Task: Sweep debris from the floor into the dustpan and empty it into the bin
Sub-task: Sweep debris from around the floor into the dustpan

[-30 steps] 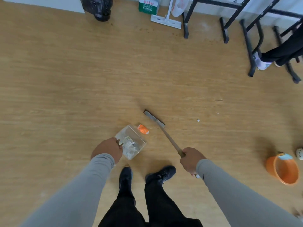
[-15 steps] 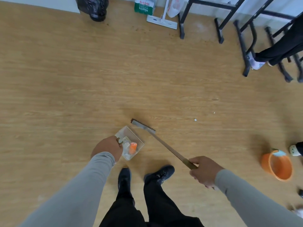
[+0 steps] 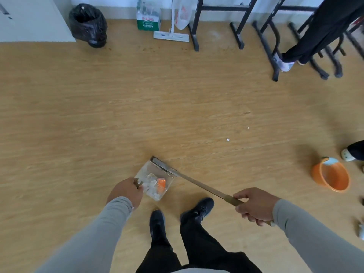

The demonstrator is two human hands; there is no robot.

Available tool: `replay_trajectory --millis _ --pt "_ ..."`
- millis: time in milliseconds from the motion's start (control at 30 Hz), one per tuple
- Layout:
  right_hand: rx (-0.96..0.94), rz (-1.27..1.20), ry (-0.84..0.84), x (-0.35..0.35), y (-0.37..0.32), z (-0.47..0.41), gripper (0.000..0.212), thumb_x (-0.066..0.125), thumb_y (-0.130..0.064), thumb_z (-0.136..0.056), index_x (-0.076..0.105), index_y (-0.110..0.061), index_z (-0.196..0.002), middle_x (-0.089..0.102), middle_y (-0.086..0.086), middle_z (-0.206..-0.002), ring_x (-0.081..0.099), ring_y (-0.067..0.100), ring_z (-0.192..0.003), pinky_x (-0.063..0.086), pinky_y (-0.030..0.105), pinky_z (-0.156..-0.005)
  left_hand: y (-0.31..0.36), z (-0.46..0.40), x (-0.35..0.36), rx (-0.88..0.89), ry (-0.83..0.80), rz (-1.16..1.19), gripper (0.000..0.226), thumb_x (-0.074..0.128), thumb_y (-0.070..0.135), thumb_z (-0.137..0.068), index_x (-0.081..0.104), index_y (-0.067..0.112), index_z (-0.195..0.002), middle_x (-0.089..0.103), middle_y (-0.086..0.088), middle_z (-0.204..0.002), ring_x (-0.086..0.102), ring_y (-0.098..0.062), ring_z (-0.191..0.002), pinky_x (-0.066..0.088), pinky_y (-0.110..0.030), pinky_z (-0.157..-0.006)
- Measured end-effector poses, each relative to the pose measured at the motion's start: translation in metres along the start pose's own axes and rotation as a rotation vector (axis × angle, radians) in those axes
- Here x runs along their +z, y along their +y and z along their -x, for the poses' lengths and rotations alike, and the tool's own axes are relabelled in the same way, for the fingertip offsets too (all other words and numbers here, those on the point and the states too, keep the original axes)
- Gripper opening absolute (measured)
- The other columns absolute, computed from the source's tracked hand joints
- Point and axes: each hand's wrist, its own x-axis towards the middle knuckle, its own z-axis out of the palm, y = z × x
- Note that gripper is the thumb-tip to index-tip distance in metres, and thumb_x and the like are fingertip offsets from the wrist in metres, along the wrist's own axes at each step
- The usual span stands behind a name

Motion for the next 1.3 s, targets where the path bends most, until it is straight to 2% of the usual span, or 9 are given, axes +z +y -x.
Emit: replay_trajectory --millis 133,233,367,500,667,933,1100,1200,1300 --pt "-0.007 -0.158 0.095 -0.003 0.036 0.015 0.052 0.061 -0.009 -0.093 0.048 -0.021 -0.142 0.063 0.009 -0.069 0.045 0.014 -0.049 0.036 0.026 -0.045 0.021 0.003 -0.016 0.037 0.008 -0.009 0.033 0.055 0.039 -0.091 0.064 0.026 -0.12 0.069 0.005 -0.102 0.065 -0.022 -0.089 0.053 -0.031 -0.08" --pt "-0.025 -0.302 0.163 -0.011 0.055 0.017 0.048 0.06 -0.012 -0.096 0.048 -0.018 -0.141 0.063 0.011 -0.07 0.047 0.018 -0.053 0.037 0.028 -0.046 0.049 0.003 -0.03 0.089 0.007 0.004 0.023 0.059 0.039 -0.087 0.067 0.032 -0.108 0.068 0.012 -0.093 0.065 -0.015 -0.082 0.05 -0.029 -0.075" --pt "-0.011 -0.422 0.228 -0.027 0.075 0.015 0.031 0.059 -0.018 -0.097 0.048 -0.023 -0.126 0.061 0.013 -0.07 0.043 0.026 -0.066 0.033 0.034 -0.054 0.098 0.006 -0.043 0.166 -0.003 -0.014 0.007 0.06 0.043 -0.08 0.059 0.039 -0.085 0.062 0.022 -0.078 0.058 -0.002 -0.067 0.041 -0.021 -0.056" --pt "0.029 -0.496 0.272 -0.054 0.098 0.011 0.015 0.055 -0.015 -0.099 0.059 -0.01 -0.112 0.053 0.014 -0.064 0.038 0.021 -0.049 0.029 0.027 -0.046 0.152 0.002 -0.048 0.248 0.003 -0.067 0.005 0.061 0.042 -0.086 0.059 0.041 -0.091 0.066 0.018 -0.091 0.062 -0.007 -0.078 0.05 -0.027 -0.075" --pt "0.089 -0.594 0.286 -0.102 0.118 0.007 0.015 0.052 -0.01 -0.101 0.061 -0.002 -0.109 0.048 0.011 -0.058 0.032 0.015 -0.03 0.027 0.019 -0.034 0.221 -0.013 -0.049 0.324 0.032 -0.149 0.021 0.061 0.042 -0.088 0.065 0.033 -0.107 0.068 0.013 -0.102 0.066 -0.015 -0.092 0.054 -0.032 -0.088" --pt "0.161 -0.696 0.308 -0.175 0.131 -0.006 0.01 0.051 -0.006 -0.102 0.058 -0.001 -0.106 0.046 0.011 -0.062 0.032 0.013 -0.025 0.025 0.016 -0.03 0.311 -0.024 -0.039 0.367 0.012 -0.164 0.013 0.063 0.036 -0.09 0.065 0.032 -0.102 0.069 0.011 -0.096 0.067 -0.016 -0.087 0.056 -0.037 -0.086" --pt "0.188 -0.699 0.306 -0.205 0.13 -0.031 0.016 0.052 -0.01 -0.102 0.061 0.001 -0.107 0.051 0.014 -0.062 0.036 0.016 -0.031 0.028 0.017 -0.032 0.358 -0.045 -0.04 0.395 -0.011 -0.176 0.006 0.064 0.038 -0.09 0.06 0.037 -0.094 0.067 0.016 -0.085 0.064 -0.008 -0.073 0.046 -0.025 -0.062" --pt "0.2 -0.722 0.304 -0.218 0.121 -0.041 0.013 0.052 -0.01 -0.101 0.061 0.0 -0.103 0.051 0.015 -0.062 0.035 0.015 -0.029 0.027 0.017 -0.033 0.384 -0.067 -0.04 0.418 -0.055 -0.185 0.008 0.064 0.035 -0.09 0.064 0.033 -0.098 0.069 0.014 -0.094 0.066 -0.011 -0.079 0.049 -0.026 -0.068" --pt "0.215 -0.728 0.313 -0.231 0.107 -0.047 0.006 0.052 -0.01 -0.1 0.057 -0.009 -0.096 0.052 0.017 -0.067 0.037 0.019 -0.044 0.028 0.023 -0.04 0.406 -0.092 -0.04 0.457 -0.086 -0.217 0.01 0.063 0.036 -0.091 0.064 0.032 -0.1 0.068 0.015 -0.097 0.064 -0.01 -0.081 0.05 -0.028 -0.073"
